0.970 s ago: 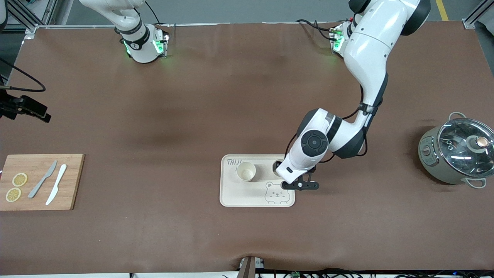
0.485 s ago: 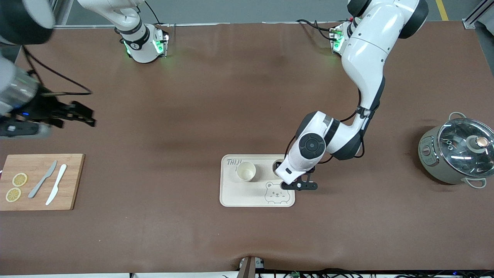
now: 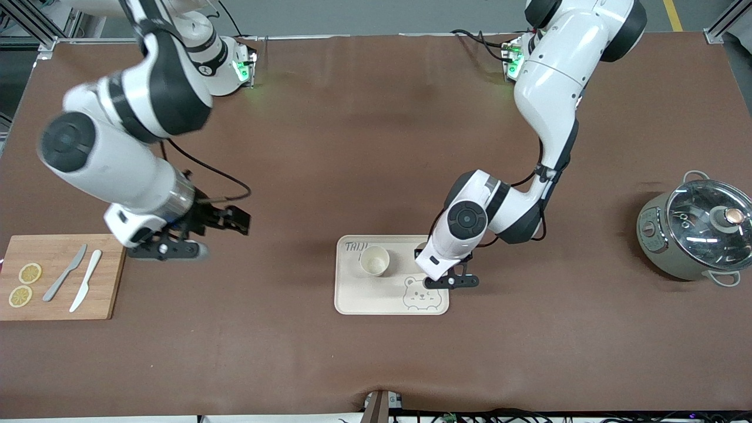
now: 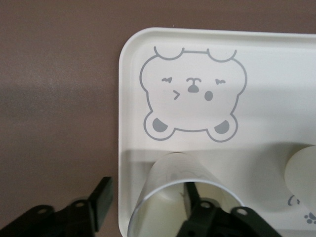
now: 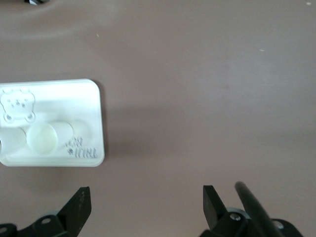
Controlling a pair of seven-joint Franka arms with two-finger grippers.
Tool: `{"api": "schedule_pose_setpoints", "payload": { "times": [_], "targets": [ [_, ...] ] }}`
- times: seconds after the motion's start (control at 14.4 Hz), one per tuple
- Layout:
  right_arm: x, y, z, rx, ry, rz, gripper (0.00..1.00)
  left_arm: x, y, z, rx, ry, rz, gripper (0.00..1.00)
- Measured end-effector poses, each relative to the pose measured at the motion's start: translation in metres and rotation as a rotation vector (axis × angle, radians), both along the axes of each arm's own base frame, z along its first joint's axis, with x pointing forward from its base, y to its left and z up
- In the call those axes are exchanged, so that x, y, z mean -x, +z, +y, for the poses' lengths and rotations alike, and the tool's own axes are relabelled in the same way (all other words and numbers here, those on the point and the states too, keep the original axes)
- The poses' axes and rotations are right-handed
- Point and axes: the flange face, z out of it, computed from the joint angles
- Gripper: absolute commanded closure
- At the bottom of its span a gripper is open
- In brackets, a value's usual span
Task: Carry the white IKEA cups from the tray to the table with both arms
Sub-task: 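Grasp the cup with the left gripper while the right gripper reaches the tray, then carry the cup toward the pot while the right gripper grasps the other cup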
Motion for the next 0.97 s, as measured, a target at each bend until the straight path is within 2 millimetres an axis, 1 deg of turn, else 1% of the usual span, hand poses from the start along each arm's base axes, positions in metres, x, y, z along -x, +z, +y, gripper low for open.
{"api": "schedule_pose_setpoints", "payload": {
  "times": [0.14, 0.21, 0.28, 0.35, 0.48, 0.62, 0.69, 0.76, 0.83, 0.97],
  "targets": [
    [-0.007, -0.023, 0.030, -0.004, -0.018, -0.006, 0.00, 0.001, 0.000, -0.003, -0.001, -0.003, -0.002, 1.00],
    [-0.007, -0.033, 0.043, -0.006, -0.021, -0.009, 0.00, 0.001, 0.000, -0.003, -0.001, -0.004, -0.003, 1.00],
    [-0.009, -0.040, 0.051, -0.010, -0.024, -0.019, 0.00, 0.001, 0.001, -0.003, -0.001, -0.004, -0.004, 1.00],
    [-0.012, -0.046, 0.054, -0.014, -0.025, -0.029, 0.00, 0.001, 0.001, -0.003, -0.001, -0.003, -0.005, 1.00],
    [-0.019, -0.058, 0.054, -0.017, -0.031, -0.045, 0.00, -0.002, 0.004, 0.000, 0.000, 0.002, -0.012, 1.00],
    [-0.023, -0.073, 0.058, -0.019, -0.032, -0.054, 0.00, -0.006, 0.013, 0.006, -0.002, 0.016, -0.019, 1.00],
    [-0.025, -0.080, 0.061, -0.021, -0.030, -0.060, 0.00, -0.006, 0.020, 0.011, -0.006, 0.024, -0.019, 1.00],
    [-0.026, -0.087, 0.066, -0.024, -0.033, -0.065, 0.00, -0.005, 0.029, 0.021, -0.011, 0.035, -0.019, 1.00],
    [-0.026, -0.093, 0.072, -0.029, -0.041, -0.073, 0.00, -0.004, 0.043, 0.036, -0.017, 0.050, -0.020, 1.00],
    [-0.025, -0.105, 0.087, -0.037, -0.055, -0.085, 0.00, 0.001, 0.075, 0.077, -0.029, 0.057, -0.024, 1.00]
  ]
}}
